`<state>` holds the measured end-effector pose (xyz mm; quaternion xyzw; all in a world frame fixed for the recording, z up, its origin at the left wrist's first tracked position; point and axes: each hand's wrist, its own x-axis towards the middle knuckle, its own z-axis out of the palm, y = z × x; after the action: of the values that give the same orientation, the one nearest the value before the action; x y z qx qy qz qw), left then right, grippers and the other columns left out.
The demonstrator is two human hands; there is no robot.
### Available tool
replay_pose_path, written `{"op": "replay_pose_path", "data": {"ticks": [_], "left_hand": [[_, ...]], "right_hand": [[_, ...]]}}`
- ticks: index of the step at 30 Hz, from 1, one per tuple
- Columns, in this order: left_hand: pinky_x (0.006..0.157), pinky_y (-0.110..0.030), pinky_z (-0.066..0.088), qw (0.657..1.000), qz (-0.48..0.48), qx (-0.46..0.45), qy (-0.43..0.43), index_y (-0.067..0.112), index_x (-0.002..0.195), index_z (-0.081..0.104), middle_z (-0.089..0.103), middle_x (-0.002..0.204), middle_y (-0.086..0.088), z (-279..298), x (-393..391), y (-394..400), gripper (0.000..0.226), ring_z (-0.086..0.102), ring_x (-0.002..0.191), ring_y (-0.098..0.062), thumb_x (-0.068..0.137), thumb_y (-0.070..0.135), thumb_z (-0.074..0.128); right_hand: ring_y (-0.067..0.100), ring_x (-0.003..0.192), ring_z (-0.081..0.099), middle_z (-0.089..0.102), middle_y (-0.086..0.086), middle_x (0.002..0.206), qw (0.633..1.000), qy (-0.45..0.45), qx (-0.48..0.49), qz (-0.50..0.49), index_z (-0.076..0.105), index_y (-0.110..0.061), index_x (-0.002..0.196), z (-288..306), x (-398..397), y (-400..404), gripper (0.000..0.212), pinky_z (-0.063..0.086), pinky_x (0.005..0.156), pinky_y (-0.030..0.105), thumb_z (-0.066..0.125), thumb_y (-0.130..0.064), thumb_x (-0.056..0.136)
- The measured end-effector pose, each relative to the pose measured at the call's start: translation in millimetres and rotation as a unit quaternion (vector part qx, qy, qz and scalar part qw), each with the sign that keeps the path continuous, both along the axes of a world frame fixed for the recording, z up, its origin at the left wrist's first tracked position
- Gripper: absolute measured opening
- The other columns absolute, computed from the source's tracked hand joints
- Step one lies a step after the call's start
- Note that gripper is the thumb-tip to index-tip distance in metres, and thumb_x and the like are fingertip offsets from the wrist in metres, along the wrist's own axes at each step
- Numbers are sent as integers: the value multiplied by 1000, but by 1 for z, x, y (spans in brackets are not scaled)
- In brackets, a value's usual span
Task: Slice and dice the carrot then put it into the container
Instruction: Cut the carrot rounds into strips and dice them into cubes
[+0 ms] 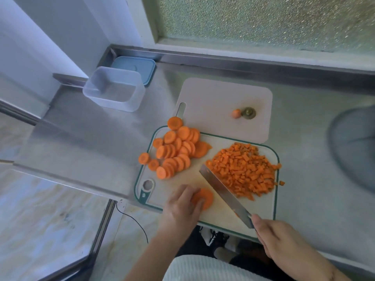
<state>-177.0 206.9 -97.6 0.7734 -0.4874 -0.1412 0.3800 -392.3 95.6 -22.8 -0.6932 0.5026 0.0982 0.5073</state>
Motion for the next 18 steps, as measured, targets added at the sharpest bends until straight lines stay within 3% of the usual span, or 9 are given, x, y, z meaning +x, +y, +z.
{"op": "replay_pose_path", "data": {"ticks": [3,5,8,14,18], "left_hand": [[93,-32,50,996,-40,-24,-80,16,112,64,60,116,-3,-11,-1,4,28,58,104,-22,89,29,70],[91,-44,51,989,-84,-19,-118,14,114,63,59,121,-5,-16,-1,7,33,57,107,-30,88,32,72],[88,-43,50,982,-131,-38,-132,13,114,60,56,125,-5,-18,-5,7,29,56,104,-30,90,24,71],[93,-41,50,978,-130,-52,-153,5,107,73,66,117,-8,-15,-23,2,18,59,108,-33,91,11,72],[94,-42,53,982,-134,-53,-125,4,105,74,67,117,-8,-16,-22,2,16,62,109,-33,90,7,72]], "right_hand": [[8,50,50,52,2,51,999,11,-32,18,45,-17,57,-1,2,-5,64,42,58,29,21,-71,81],[10,54,54,54,4,53,998,15,-52,28,46,-16,57,-1,2,-5,64,44,59,29,21,-70,81],[8,56,55,55,-3,51,996,12,-66,60,48,-15,57,2,2,0,63,41,57,25,23,-68,82],[12,64,59,60,2,59,987,35,-116,108,52,-20,62,5,-8,10,62,43,64,29,18,-68,82],[5,66,60,61,-4,60,989,42,-101,103,52,-23,61,3,-13,14,62,46,64,24,16,-68,82]]}}
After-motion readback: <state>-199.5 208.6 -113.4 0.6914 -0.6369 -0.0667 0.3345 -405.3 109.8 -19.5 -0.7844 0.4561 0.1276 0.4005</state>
